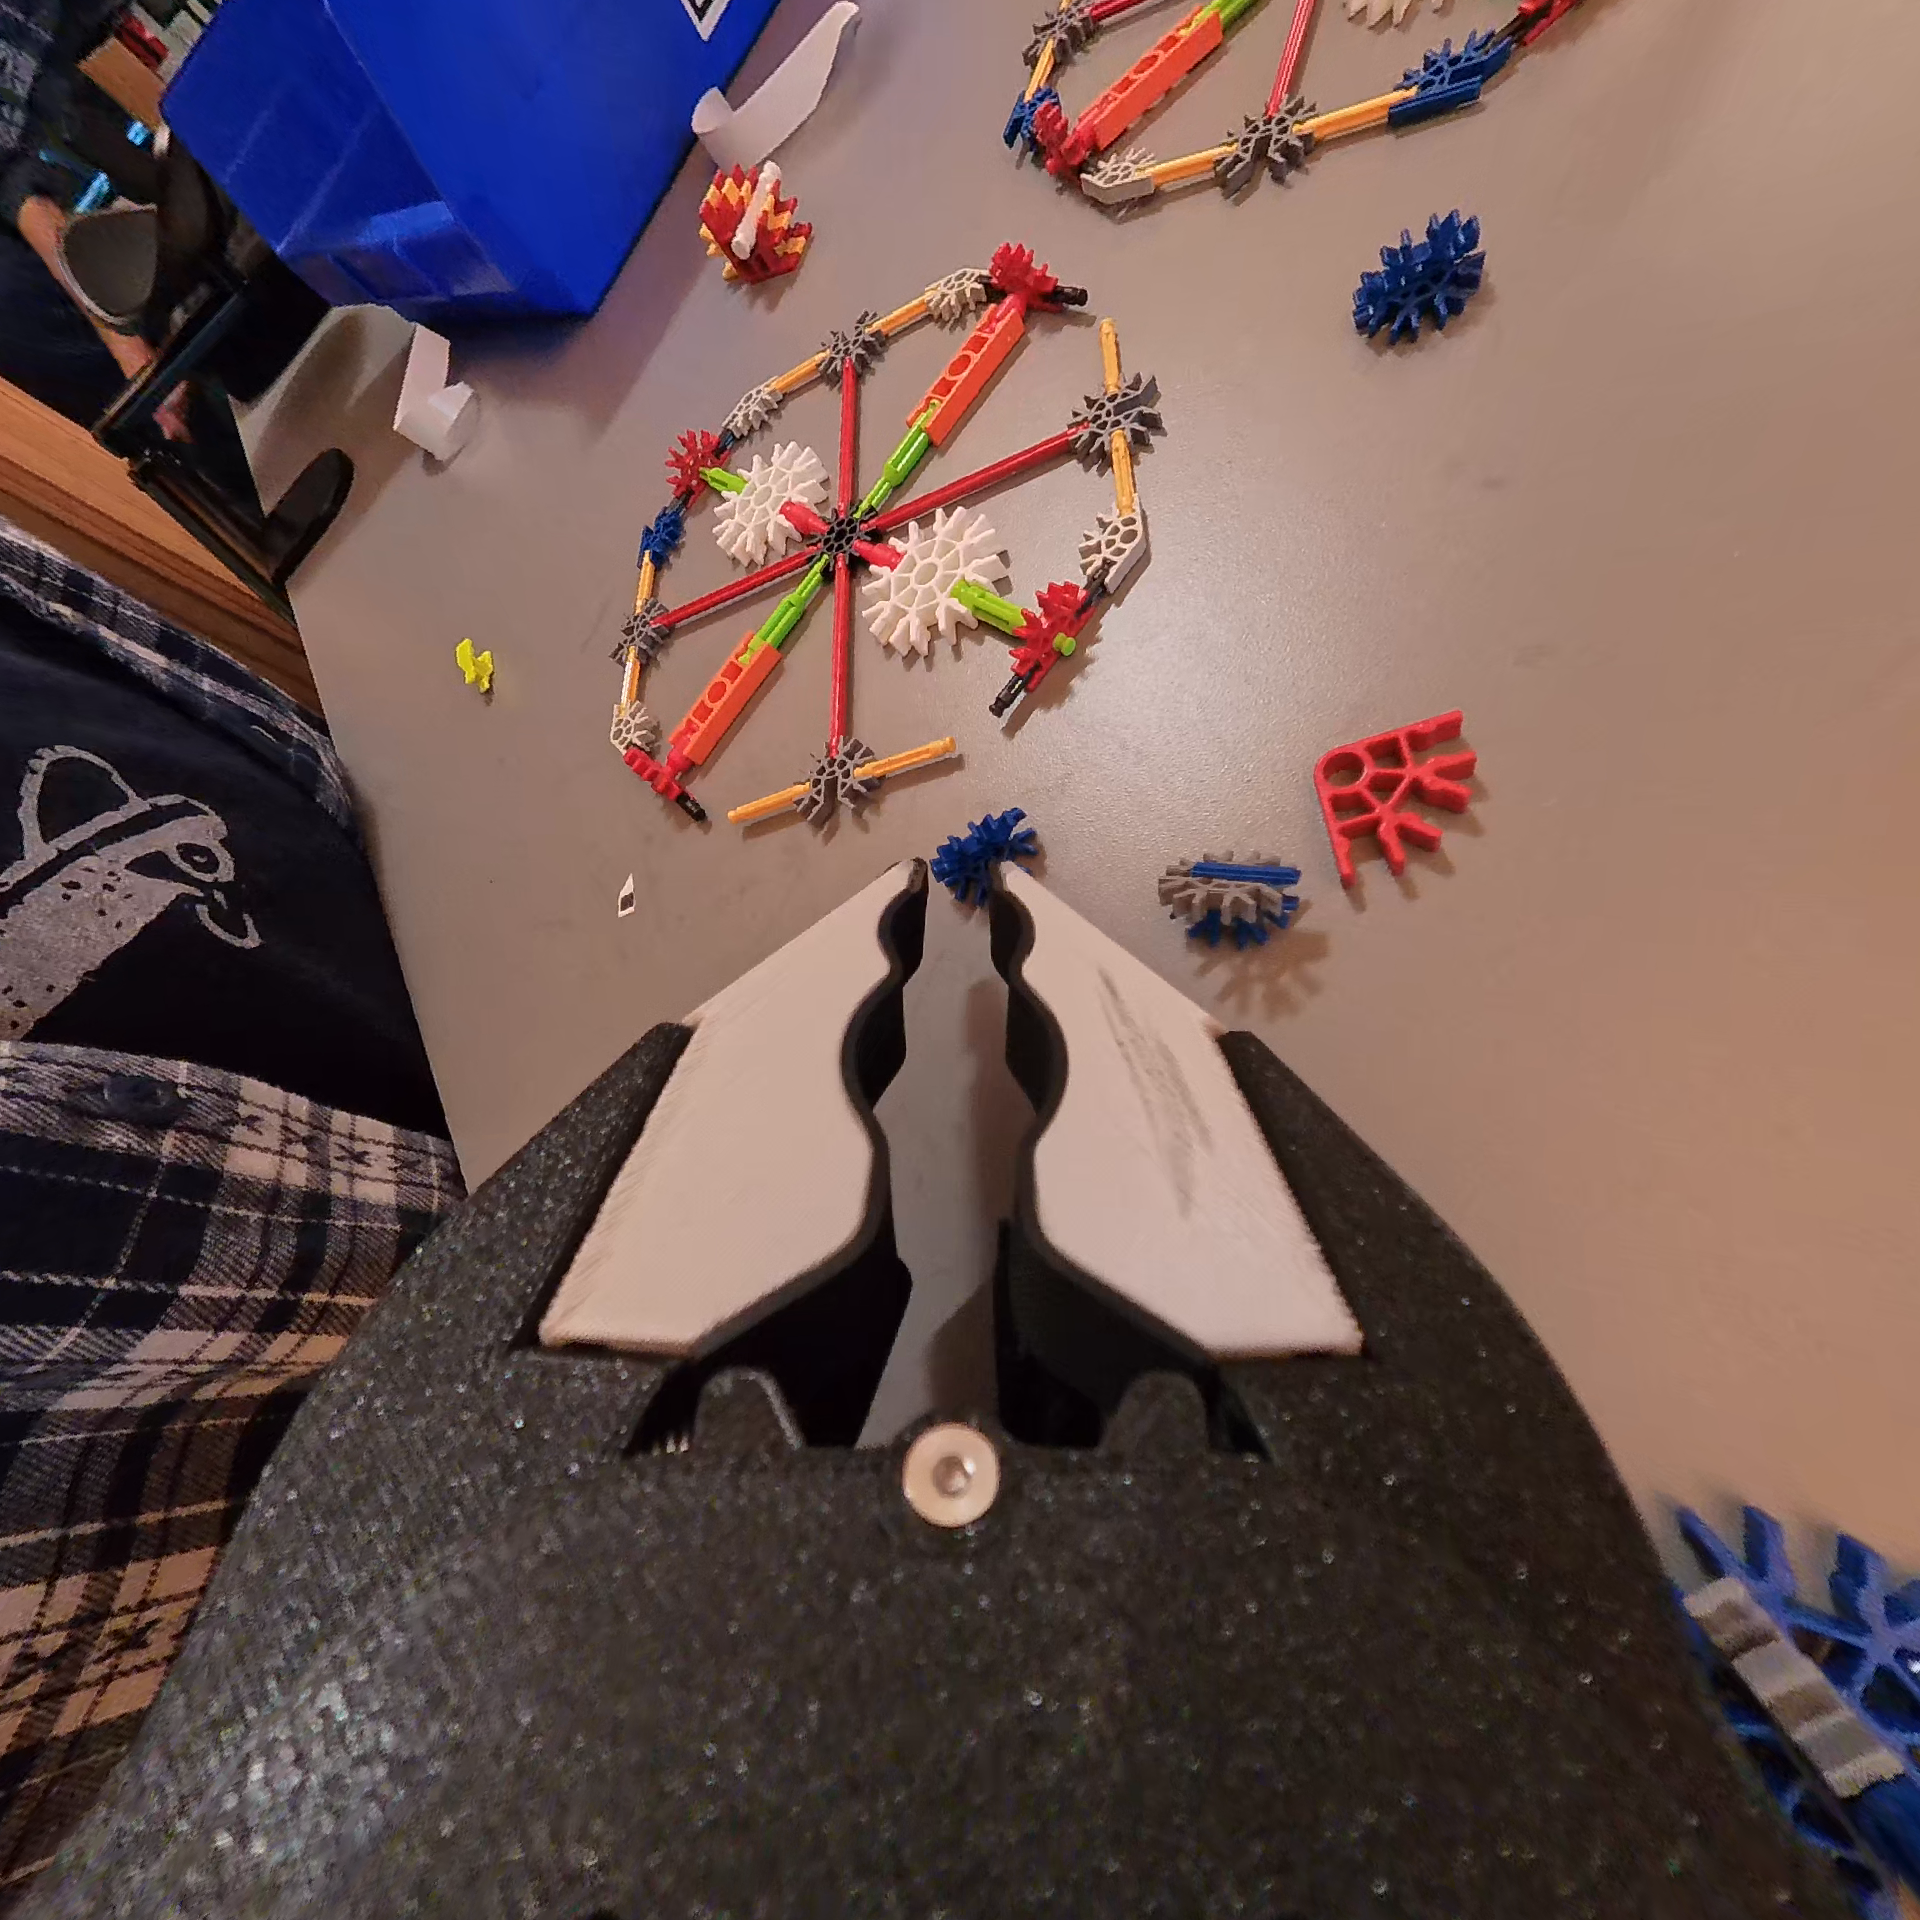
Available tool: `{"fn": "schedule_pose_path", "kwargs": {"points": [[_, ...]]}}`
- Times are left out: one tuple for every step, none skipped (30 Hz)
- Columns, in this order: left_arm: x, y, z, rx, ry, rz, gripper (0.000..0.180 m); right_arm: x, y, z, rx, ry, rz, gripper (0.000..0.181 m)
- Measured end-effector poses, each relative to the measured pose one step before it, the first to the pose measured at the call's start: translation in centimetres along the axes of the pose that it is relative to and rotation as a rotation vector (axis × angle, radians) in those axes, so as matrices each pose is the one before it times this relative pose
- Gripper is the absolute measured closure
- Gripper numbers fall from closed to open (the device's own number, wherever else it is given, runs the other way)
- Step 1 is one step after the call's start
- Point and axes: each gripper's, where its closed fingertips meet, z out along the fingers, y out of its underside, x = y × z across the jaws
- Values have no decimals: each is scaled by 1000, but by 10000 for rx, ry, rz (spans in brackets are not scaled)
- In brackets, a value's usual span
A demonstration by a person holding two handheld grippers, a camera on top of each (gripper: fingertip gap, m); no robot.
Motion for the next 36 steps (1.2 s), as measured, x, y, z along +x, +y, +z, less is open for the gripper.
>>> {"fn": "schedule_pose_path", "kwargs": {"points": [[391,-153,36,67,255,5,139,-13,-27,-11,15,-4,-4,171],[19,-8,1,2,18,28,139,-2,-11,-11,9,-2,-7,171],[16,-40,-4,46,9,16,144,-6,-3,-5,8,-5,-3,171],[26,-57,44,60,-3,4,158,-17,-21,-5,11,-12,2,171],[48,-49,31,72,23,-29,158,-13,-10,-1,9,-13,2,171],[13,46,-27,29,5,2,158,-6,-2,1,2,-5,-2,171],[-8,114,-32,-19,-15,14,158,-2,7,-4,-5,-2,0,171],[26,130,-40,-22,-9,17,158,6,6,6,-4,-2,3,171],[-1,197,-52,-44,-30,23,158,-10,-3,8,1,-2,0,171],[-96,178,-125,-21,-73,7,158,-3,10,11,-3,-2,-1,171],[-58,134,-189,27,-26,-46,159,4,7,19,-12,-1,-1,171],[-23,147,-257,32,19,-59,159,1,20,6,-15,-1,2,170],[-99,202,-289,6,-28,-46,159,-3,9,11,-8,-4,4,170],[-250,252,-323,-7,-113,-33,159,-1,-1,10,1,-6,5,170],[-219,318,-312,-35,-76,-33,159,-6,-5,2,-2,-7,3,171],[-115,302,-316,-13,0,-51,159,-4,5,20,-11,-5,2,170],[-148,275,-327,12,-12,-62,158,4,23,13,-13,-3,1,170],[-221,244,-341,21,-64,-44,159,-2,-4,2,-2,-4,4,170],[10,387,-273,-69,102,-64,159,1,-10,-8,10,-4,8,171],[58,501,-165,-154,119,-39,159,7,-4,4,4,-4,7,171],[7,555,-50,-202,82,-53,159,-8,11,17,-11,-3,3,171],[205,727,76,-326,224,-116,159,11,11,11,-14,0,0,170],[185,705,175,-346,189,-54,158,0,11,10,-4,2,0,170],[-242,368,164,-183,-124,39,157,1,-13,-9,5,0,2,171],[-169,181,153,-101,-76,-20,155,0,-6,3,5,0,2,171],[47,59,89,-49,59,-2,149,4,15,8,-7,3,-1,171],[-33,-233,-31,93,-9,29,147,9,15,15,-13,7,-2,171],[-109,-466,-122,178,-45,-17,147,9,6,-3,-4,7,1,171],[-84,-633,-160,237,-17,-51,144,12,-14,0,6,3,6,171],[-88,-822,-155,292,-12,-59,140,2,-4,-5,4,-1,5,171],[-167,-909,-94,290,-63,-51,140,3,8,12,-7,-1,0,171],[-216,-837,15,220,-119,-23,139,3,13,16,-12,1,-4,171],[-32,-734,180,136,-26,7,139,-3,5,4,-5,1,-3,170],[14,-659,327,97,-17,13,139,-4,-13,-9,6,-3,2,171],[-43,-445,445,0,-59,-7,140,3,-8,-3,7,-2,0,171],[-95,-267,477,-69,-80,-26,140,-9,4,-5,0,5,-10,171]]}}
